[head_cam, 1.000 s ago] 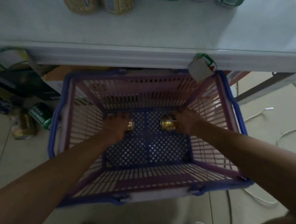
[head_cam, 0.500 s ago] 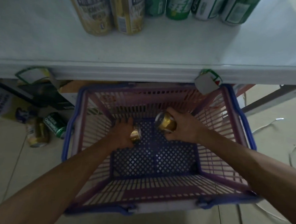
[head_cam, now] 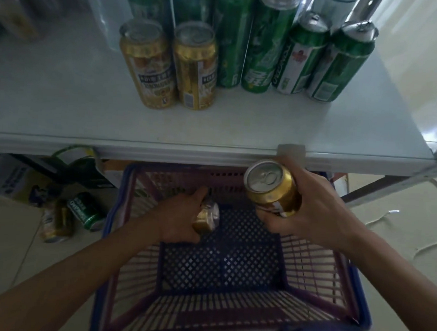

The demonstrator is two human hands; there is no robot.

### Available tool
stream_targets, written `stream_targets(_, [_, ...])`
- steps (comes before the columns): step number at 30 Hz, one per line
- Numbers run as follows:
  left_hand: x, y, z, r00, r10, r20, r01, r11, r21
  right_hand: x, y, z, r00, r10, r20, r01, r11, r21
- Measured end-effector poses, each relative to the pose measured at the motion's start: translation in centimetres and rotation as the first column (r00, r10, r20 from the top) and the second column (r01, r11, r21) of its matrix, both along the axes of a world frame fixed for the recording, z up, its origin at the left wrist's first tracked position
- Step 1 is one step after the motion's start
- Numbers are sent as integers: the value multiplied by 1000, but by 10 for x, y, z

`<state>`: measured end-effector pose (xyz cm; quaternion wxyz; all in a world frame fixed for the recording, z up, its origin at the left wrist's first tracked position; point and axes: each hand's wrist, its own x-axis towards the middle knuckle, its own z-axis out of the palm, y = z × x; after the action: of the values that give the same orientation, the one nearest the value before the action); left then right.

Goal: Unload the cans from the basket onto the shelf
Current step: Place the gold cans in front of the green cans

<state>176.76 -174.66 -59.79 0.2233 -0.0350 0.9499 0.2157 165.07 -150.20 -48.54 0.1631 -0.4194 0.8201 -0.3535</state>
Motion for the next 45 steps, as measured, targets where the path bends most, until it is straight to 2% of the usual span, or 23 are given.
stream_targets(3, [-8, 5, 33, 994, 2, -107, 7, 997, 80, 2, -3, 19, 1000, -1, -24, 0, 998, -64])
stream_targets(8, [-13, 13, 72, 963, -15, -268, 66, 981, 182, -3, -5, 43, 998, -27, 52, 37, 978, -205])
stream_targets(16, [-19, 11, 129, 948, 103, -300, 3, 943, 333, -14, -10, 68, 991, -131, 30, 133, 924, -359])
stream_targets(23, [-28, 4, 166, 878, 291, -381, -115, 899, 422, -23, -22, 74, 974, -219, 59, 222, 866, -447])
stream_targets(26, [-35, 2, 176, 867, 374, -331, -215, 877, 429, -26, -27, 69, 963, -258, 75, 263, 851, -455])
stream_targets(31, [-48, 2, 190, 805, 587, -84, -508, 756, 413, -35, -36, 62, 933, -352, 71, 344, 818, -461])
stream_targets(33, [-50, -1, 196, 796, 605, -24, -551, 741, 383, -40, -40, 59, 923, -378, 74, 369, 811, -454])
stream_targets(36, [-51, -2, 202, 814, 580, -16, -533, 758, 375, -44, -45, 55, 915, -397, 77, 386, 802, -456])
stream_targets(39, [-50, 0, 201, 807, 580, -113, -495, 767, 408, -45, -49, 52, 910, -410, 63, 391, 796, -462])
stream_targets(42, [-49, 2, 201, 751, 617, -235, -480, 755, 447, -47, -51, 48, 905, -423, 52, 397, 793, -463])
stream_targets(45, [-49, 6, 199, 650, 597, -471, -443, 801, 403, -49, -54, 44, 905, -422, 52, 397, 793, -462])
